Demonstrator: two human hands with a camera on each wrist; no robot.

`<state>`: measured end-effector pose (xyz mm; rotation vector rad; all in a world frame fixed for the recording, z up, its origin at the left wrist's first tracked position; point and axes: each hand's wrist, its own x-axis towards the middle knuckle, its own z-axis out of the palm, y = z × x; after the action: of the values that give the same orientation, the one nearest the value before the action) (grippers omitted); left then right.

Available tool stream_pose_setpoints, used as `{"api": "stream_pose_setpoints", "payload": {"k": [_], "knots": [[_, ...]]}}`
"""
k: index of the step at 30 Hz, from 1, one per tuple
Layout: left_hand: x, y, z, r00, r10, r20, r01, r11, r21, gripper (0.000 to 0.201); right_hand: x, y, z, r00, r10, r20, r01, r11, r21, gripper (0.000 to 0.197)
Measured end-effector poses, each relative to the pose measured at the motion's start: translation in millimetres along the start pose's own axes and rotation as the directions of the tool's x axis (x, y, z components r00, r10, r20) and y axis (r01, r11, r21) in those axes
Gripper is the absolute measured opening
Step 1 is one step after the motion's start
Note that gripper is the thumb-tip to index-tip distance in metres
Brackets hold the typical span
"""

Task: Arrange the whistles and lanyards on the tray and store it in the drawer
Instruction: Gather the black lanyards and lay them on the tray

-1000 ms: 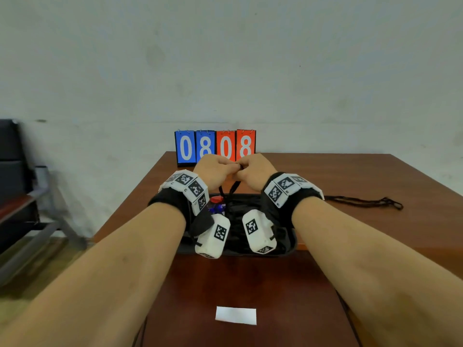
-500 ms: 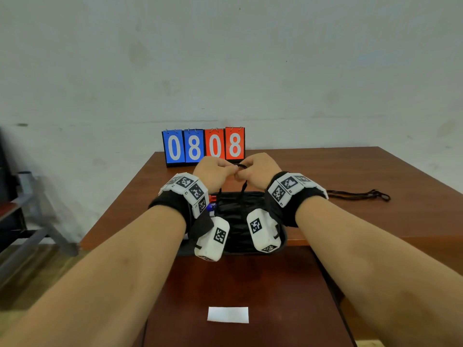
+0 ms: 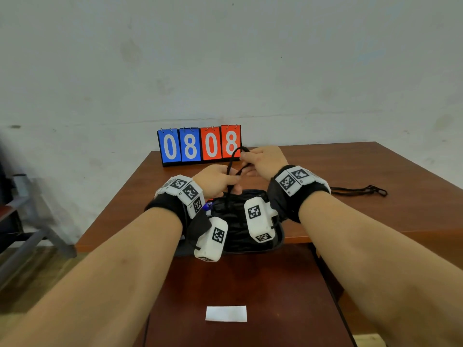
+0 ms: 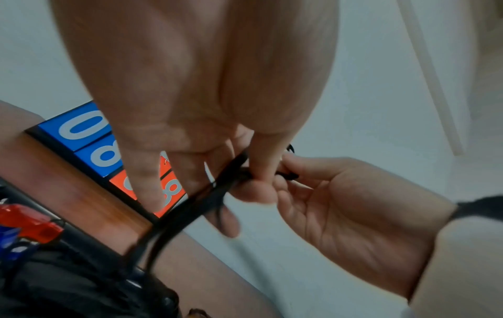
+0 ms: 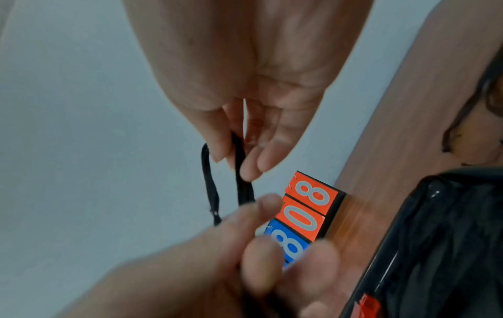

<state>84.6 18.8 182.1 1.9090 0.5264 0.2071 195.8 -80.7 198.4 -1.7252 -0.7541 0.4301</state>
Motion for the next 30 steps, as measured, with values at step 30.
{"api": "stream_pose_setpoints", "payload": {"k": [30], "knots": [[103.1, -87.1, -6.1, 0.948, -0.109, -0.298, 0.218, 0.905, 0.365, 0.016, 85.8, 125.6, -13.9, 0.888, 0.455, -0.068, -0.449, 0.89, 0.084, 0.035]]}}
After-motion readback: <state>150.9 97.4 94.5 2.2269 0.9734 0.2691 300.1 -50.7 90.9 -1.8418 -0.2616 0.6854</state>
